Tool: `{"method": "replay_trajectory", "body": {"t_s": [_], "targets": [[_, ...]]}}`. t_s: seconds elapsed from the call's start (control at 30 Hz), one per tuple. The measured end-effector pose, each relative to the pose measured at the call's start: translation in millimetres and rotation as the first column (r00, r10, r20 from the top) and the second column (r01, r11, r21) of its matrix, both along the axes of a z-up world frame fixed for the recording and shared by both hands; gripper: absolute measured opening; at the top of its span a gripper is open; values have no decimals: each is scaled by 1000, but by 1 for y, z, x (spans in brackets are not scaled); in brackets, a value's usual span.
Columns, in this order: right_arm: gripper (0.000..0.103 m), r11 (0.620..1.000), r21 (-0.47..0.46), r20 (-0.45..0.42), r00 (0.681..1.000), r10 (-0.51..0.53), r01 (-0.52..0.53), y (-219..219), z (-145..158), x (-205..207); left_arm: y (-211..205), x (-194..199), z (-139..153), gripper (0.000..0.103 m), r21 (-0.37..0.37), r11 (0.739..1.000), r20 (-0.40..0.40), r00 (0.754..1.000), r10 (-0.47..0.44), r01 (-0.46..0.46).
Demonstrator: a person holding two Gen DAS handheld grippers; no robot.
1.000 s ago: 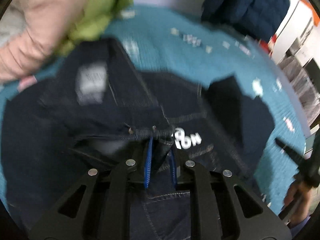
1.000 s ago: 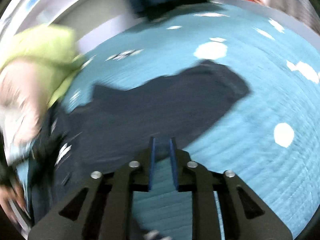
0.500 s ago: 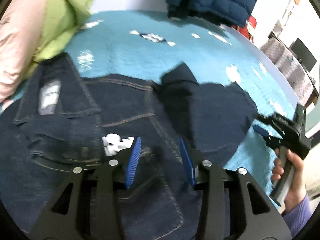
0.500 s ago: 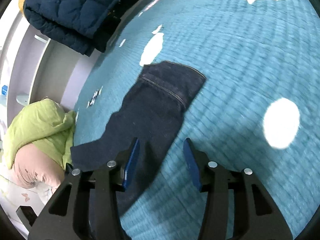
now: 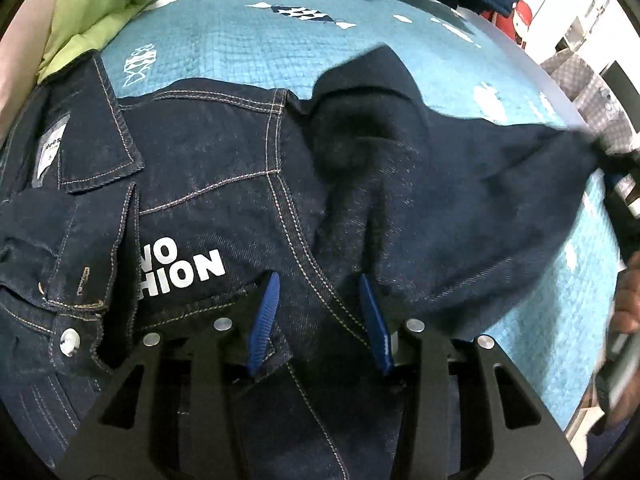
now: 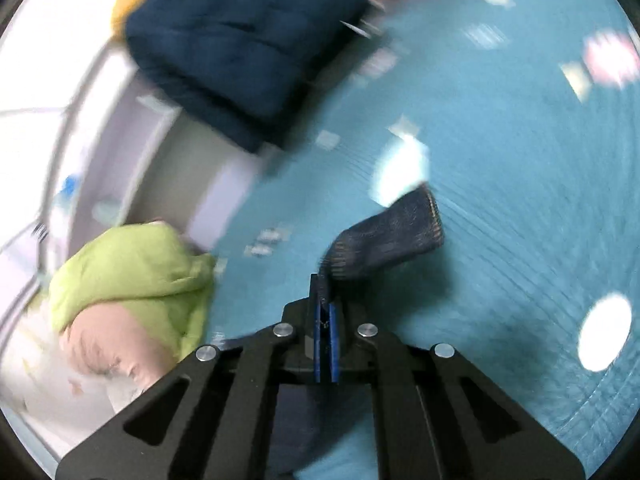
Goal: Fold large clothes
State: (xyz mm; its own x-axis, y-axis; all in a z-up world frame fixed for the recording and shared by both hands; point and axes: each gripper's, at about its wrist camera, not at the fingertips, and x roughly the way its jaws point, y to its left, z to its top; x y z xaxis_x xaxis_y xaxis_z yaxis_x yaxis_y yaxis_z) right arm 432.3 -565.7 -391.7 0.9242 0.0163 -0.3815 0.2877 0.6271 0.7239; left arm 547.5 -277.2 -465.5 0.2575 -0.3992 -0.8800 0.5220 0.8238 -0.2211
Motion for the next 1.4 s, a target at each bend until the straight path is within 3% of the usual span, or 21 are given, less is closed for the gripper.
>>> {"method": "replay_trajectory", "body": {"t_s": [0.13, 0.23, 0.3, 0.4, 0.5, 0.57, 0.67, 0.77, 0.83, 0.93, 1.0, 1.07, 1.13, 1.27, 1.3, 1.4], "targets": [[3, 985, -105, 82, 986, 146, -137, 57, 52, 14, 31, -4, 24, 46, -128, 991, -19, 999, 26, -29], [3, 954, -169, 101, 958, 268, -249, 110, 74, 31, 66, -10, 53, 51, -172, 984, 35, 998, 50, -43], [3, 921, -207, 100, 929, 357, -331, 147, 84, 44, 98, -8, 69, 57, -164, 983, 63, 994, 89, -77], [3, 859, -248, 83, 874, 479, -447, 215, 89, 68, 155, -1, 87, 58, -92, 982, 122, 977, 177, -166], [3, 801, -230, 45, 816, 576, -553, 277, 76, 90, 222, 6, 100, 58, -62, 959, 150, 947, 283, -276], [3, 745, -224, -29, 768, 639, -628, 325, 56, 106, 266, 4, 106, 58, -62, 938, 161, 924, 346, -341], [7, 698, -213, -132, 728, 672, -683, 376, 22, 123, 323, -1, 105, 58, -45, 909, 162, 894, 417, -415], [12, 655, -211, -326, 684, 653, -726, 415, -30, 144, 359, -7, 96, 58, -40, 883, 123, 874, 470, -469], [13, 652, -181, -410, 660, 630, -736, 417, -53, 149, 369, -11, 92, 58, -40, 876, 101, 870, 483, -481], [22, 666, -139, -386, 660, 645, -733, 410, -57, 126, 375, -18, 87, 59, -51, 879, 87, 875, 476, -474], [57, 654, -107, -383, 638, 668, -749, 409, -47, 118, 371, -19, 87, 62, -66, 882, 86, 878, 470, -466], [69, 660, -118, -347, 654, 672, -742, 401, -34, 107, 361, -17, 88, 63, -95, 883, 76, 881, 466, -459], [69, 661, -127, -340, 659, 671, -739, 397, -26, 100, 351, -14, 90, 63, -127, 884, 65, 886, 460, -450], [69, 750, -165, -341, 751, 566, -640, 360, -13, 88, 315, -9, 89, 65, -153, 902, 33, 910, 412, -403], [66, 794, -150, -342, 784, 518, -589, 336, -13, 83, 305, -8, 86, 65, -149, 914, 27, 922, 386, -378], [44, 860, -74, -365, 816, 447, -505, 289, -25, 78, 275, -4, 71, 65, -132, 934, -7, 942, 334, -332]]}}
